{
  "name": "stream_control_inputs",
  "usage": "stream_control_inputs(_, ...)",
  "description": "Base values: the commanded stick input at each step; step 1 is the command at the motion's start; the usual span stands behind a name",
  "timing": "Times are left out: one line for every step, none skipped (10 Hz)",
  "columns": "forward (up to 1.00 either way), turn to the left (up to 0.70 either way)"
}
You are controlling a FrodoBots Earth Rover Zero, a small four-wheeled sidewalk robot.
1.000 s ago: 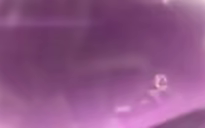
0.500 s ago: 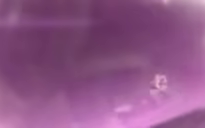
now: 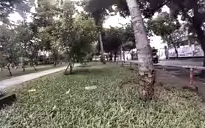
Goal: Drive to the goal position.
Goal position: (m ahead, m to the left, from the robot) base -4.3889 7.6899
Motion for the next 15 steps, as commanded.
stream_control_inputs(-0.35, 0.00)
stream_control_inputs(-1.00, 0.00)
stream_control_inputs(-1.00, 0.00)
stream_control_inputs(-1.00, 0.00)
stream_control_inputs(-1.00, 0.00)
stream_control_inputs(-1.00, 0.00)
stream_control_inputs(-1.00, 0.00)
stream_control_inputs(-1.00, 0.00)
stream_control_inputs(-1.00, 0.00)
stream_control_inputs(-1.00, 0.00)
stream_control_inputs(-0.87, 0.00)
stream_control_inputs(-0.04, 0.00)
stream_control_inputs(0.00, 0.00)
stream_control_inputs(0.00, 0.00)
stream_control_inputs(0.00, 0.00)
